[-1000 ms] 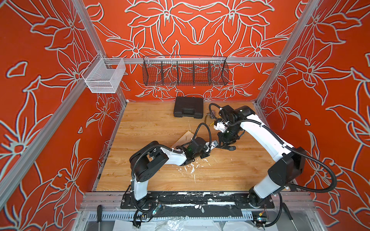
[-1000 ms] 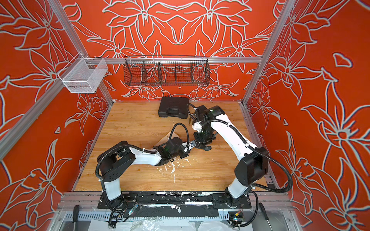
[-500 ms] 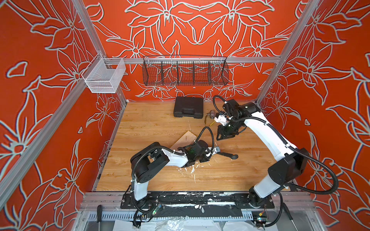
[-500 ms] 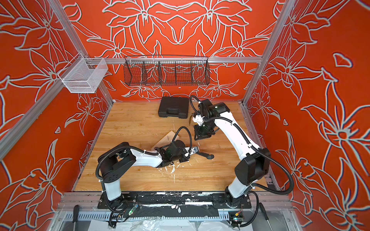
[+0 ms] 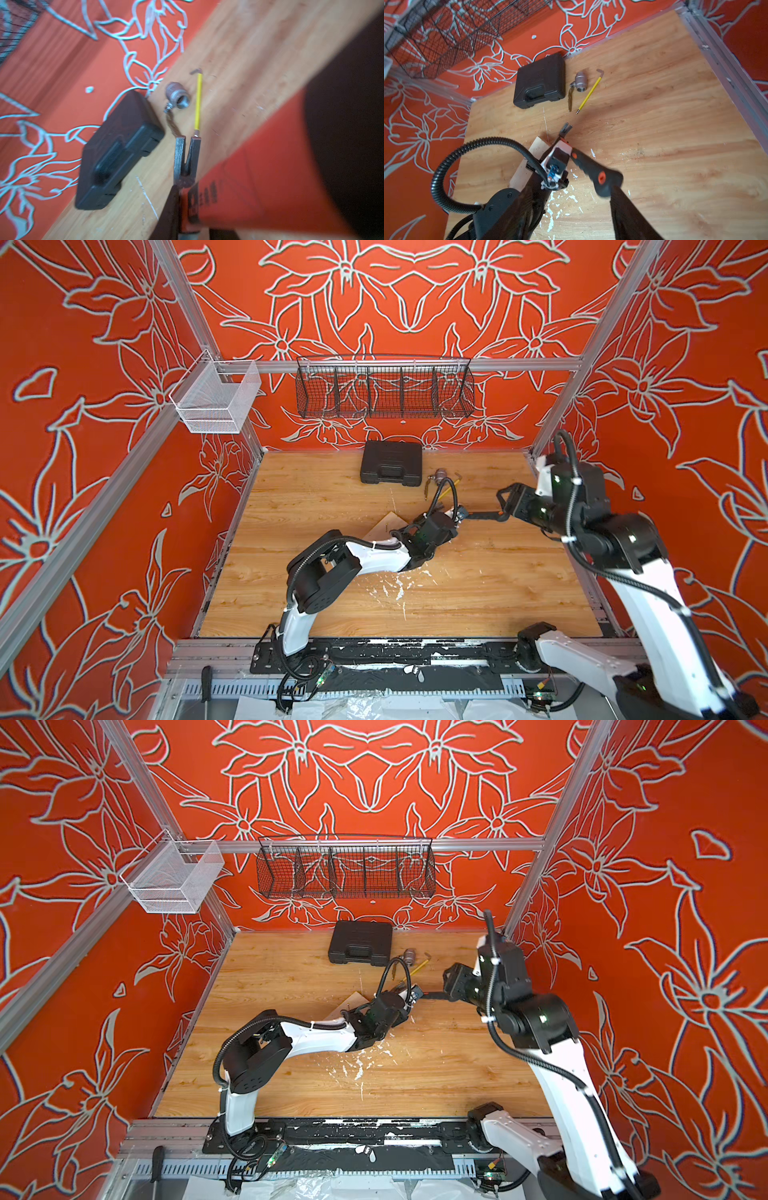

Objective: Use a claw hammer to pull out a nail
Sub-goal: Pick up the hammer at the center of the board.

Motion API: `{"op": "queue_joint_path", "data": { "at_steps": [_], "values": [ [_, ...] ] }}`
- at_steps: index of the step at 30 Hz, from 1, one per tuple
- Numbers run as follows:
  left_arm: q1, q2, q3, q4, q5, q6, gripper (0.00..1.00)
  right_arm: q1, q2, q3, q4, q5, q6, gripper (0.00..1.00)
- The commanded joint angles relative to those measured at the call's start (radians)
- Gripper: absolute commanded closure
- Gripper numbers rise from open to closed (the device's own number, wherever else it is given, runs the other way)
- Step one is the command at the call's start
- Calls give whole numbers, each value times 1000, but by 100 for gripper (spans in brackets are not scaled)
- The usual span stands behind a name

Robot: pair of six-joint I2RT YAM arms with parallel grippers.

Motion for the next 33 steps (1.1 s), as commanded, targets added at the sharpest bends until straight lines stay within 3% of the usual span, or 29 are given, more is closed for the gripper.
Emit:
{"op": "queue_joint_path", "data": {
  "at_steps": [1, 9, 12, 17, 25, 33],
  "values": [
    [-11, 22, 120, -66, -168, -117, 100, 0, -28, -124, 80, 108, 207, 38],
    [-21, 26, 223, -223, -209, -265, 100, 4, -86, -307, 299, 114, 348, 39],
    [-26, 12, 223, -265, -211, -305, 100, 34, -80, -350, 379, 182, 408, 40],
    [-41, 12, 245, -310, -225, -332, 100, 85, -70, -398, 542, 260, 383, 41],
    [-63, 6, 266, -329, -254, -362, 100, 100, -10, -384, 483, 365, 485, 42],
    [-81, -7, 247, -328, -274, -376, 100, 101, 17, -385, 516, 398, 488, 49]
  ]
}}
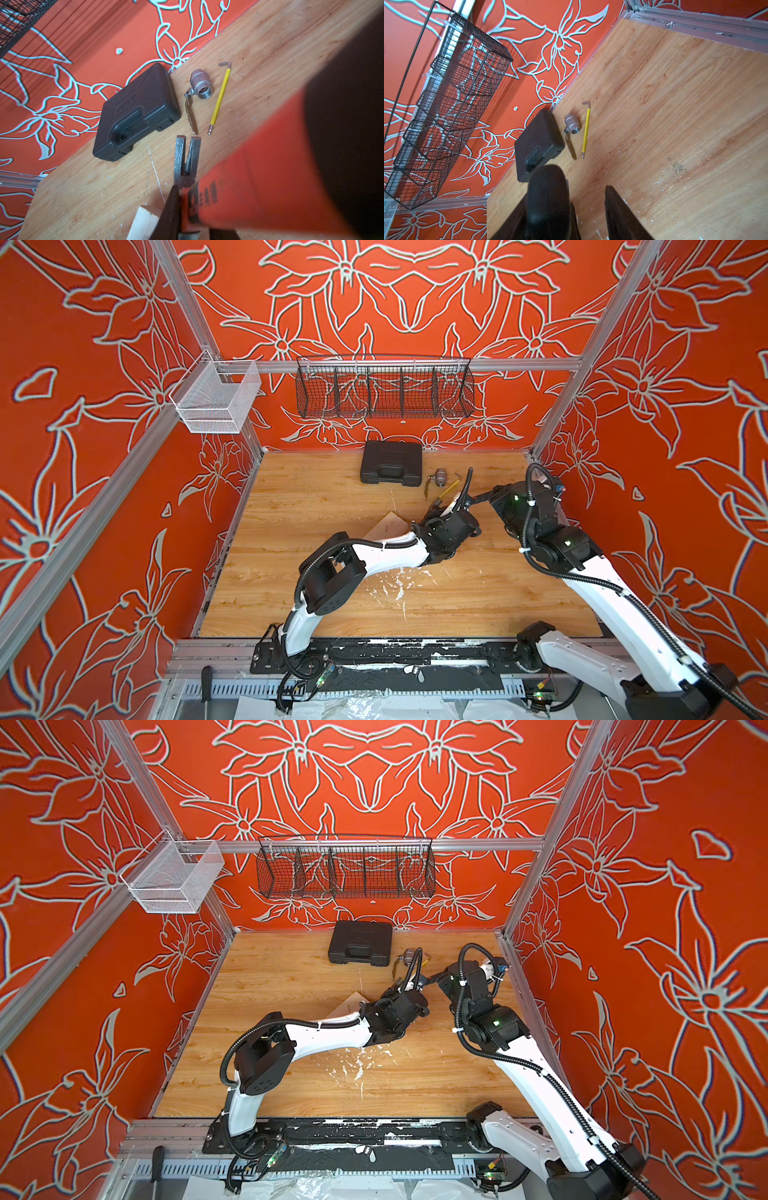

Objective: Use a claw hammer to pull out a nail
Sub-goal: Pick up the hammer at the center of the board.

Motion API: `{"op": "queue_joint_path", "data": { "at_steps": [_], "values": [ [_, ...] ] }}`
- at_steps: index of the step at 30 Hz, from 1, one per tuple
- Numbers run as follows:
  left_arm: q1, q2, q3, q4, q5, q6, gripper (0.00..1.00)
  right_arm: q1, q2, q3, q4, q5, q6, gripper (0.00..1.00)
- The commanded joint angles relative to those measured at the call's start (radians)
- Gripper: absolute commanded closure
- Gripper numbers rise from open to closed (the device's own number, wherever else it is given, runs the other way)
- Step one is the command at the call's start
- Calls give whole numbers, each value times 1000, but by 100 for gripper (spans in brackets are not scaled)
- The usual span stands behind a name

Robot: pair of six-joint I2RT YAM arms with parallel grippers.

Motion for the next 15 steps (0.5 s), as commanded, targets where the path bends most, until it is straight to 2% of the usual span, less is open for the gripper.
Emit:
{"op": "queue_joint_path", "data": {
  "at_steps": [1, 6, 15],
  "values": [
    [-17, -52, 15, 39, -65, -24, 100, 6, 25, 5, 25, 36, 28, 50],
    [-29, -51, 22, 37, -82, -22, 100, 18, 57, 12, 25, 18, 41, 61],
    [-49, -47, 37, 15, -113, -28, 100, 32, 47, -19, 45, 37, 35, 98]
  ]
}}
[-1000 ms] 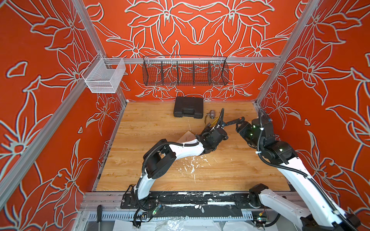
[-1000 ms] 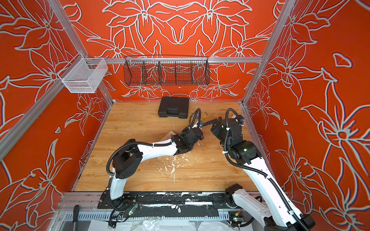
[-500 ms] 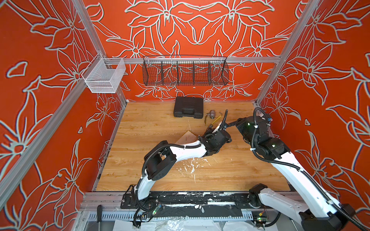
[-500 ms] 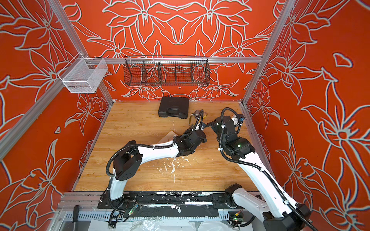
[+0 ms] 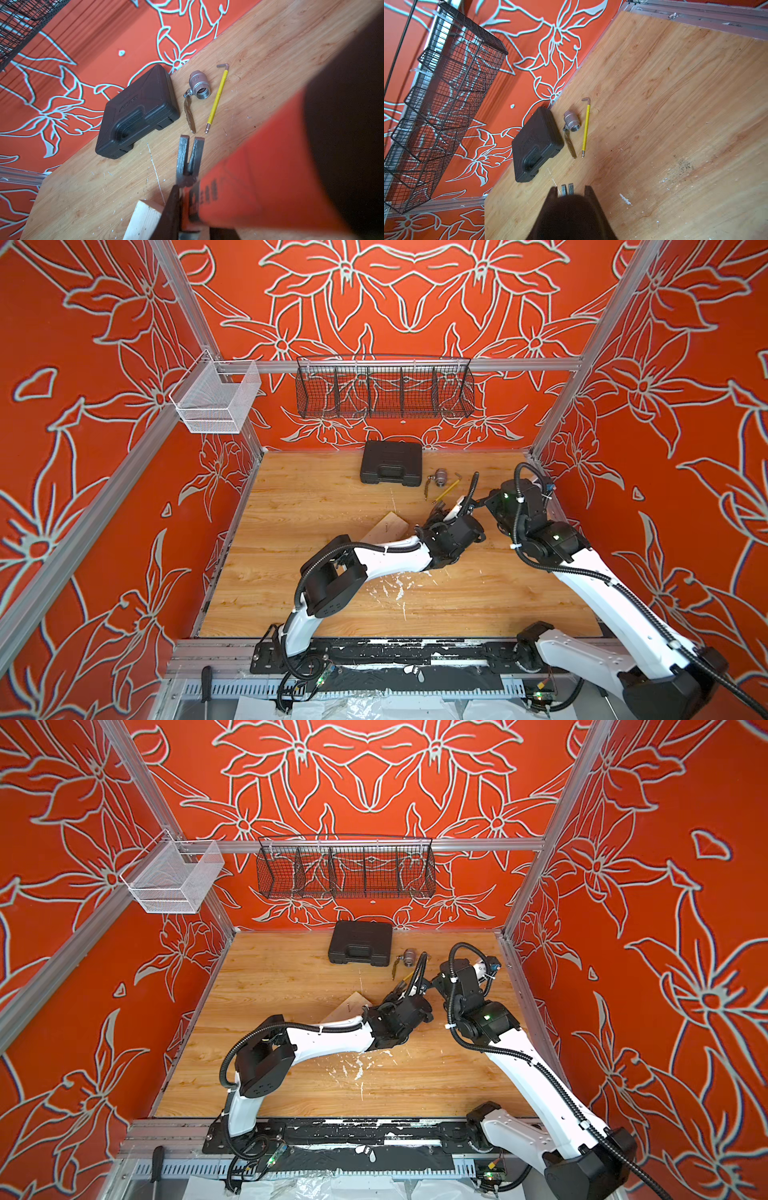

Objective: Use a claw hammer to pull out a nail
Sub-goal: Pick up the hammer at the center of the board.

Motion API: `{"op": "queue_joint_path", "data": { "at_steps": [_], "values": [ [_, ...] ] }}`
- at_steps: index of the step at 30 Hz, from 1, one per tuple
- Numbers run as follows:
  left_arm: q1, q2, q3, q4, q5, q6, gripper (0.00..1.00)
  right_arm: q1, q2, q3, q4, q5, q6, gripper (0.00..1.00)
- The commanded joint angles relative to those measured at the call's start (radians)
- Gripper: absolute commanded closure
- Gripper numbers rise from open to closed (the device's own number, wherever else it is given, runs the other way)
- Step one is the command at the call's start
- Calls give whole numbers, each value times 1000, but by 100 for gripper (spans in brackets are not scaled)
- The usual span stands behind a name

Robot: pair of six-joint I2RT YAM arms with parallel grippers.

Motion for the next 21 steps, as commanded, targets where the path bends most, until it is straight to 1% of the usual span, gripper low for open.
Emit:
{"op": "queue_joint_path", "data": {
  "at_steps": [1, 6, 8, 13, 17, 18, 20, 21],
  "values": [
    [-16, -46, 31, 27, -78, -9, 100, 8, -1, -15, 28, 19, -1, 100],
    [-20, -44, 25, -10, -82, -34, 100, 10, 6, 3, 71, 19, -82, 100],
    [-20, -55, 0, -20, -82, -62, 91, 19, 7, 17, 86, 27, -124, 100],
    [-18, -66, -49, -18, -47, -100, 78, 52, 41, 33, 135, 24, -191, 100],
    [-18, -47, -60, -46, -22, -140, 68, 88, 84, 40, 127, 63, -206, 100],
    [-18, -44, -65, -50, -23, -152, 64, 93, 90, 37, 130, 73, -206, 100],
    [-13, -45, -78, -70, -23, -192, 53, 99, 97, 26, 139, 91, -211, 100],
    [-11, -47, -84, -78, -21, -209, 49, 101, 101, 24, 140, 102, -214, 100]
  ]
}}
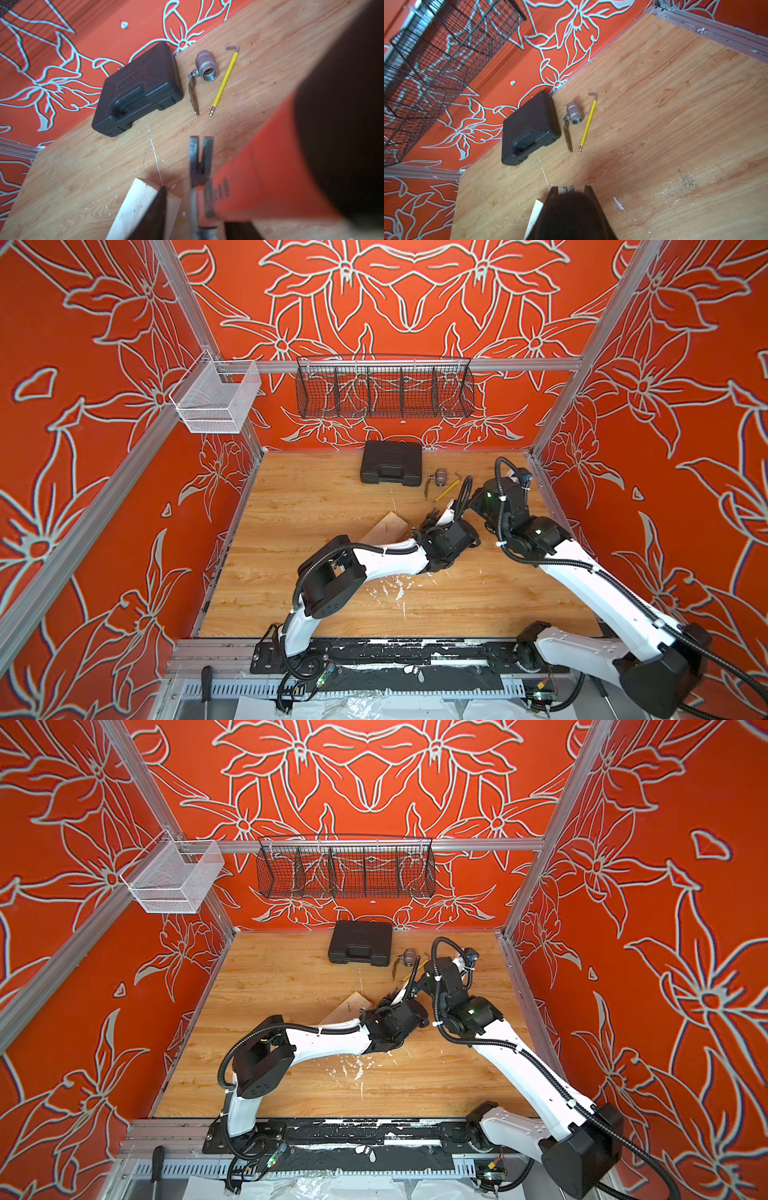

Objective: Use a claw hammer to pull out a nail
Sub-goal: Pick up the hammer at the center of the board.

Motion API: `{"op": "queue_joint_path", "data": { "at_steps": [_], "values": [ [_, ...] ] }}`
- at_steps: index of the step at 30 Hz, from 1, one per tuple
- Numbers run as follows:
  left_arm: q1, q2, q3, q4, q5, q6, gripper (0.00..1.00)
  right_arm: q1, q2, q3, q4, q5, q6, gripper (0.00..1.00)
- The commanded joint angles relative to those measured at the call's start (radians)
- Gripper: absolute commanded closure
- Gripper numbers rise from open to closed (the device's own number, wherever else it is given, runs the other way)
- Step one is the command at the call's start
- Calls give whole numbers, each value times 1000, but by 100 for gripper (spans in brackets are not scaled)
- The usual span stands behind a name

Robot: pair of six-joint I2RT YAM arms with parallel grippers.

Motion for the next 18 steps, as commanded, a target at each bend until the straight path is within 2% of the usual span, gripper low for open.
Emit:
{"op": "queue_joint_path", "data": {
  "at_steps": [1, 6, 9, 14, 18],
  "values": [
    [-8, -33, -15, -40, -2, -67, 44, 14, 7, 12, 69, 71, -15, 100],
    [0, -62, -53, -34, 17, -104, 27, 15, 27, -8, 111, 83, -48, 100],
    [1, -89, -85, -16, 60, -103, 22, 15, 34, -24, 157, 83, -90, 100],
    [0, -199, -206, 40, 117, -81, 18, 15, 58, -29, 229, 61, -218, 100],
    [6, -323, -354, 159, 232, 34, 18, 14, 72, -12, 279, -15, -355, 100]
  ]
}}
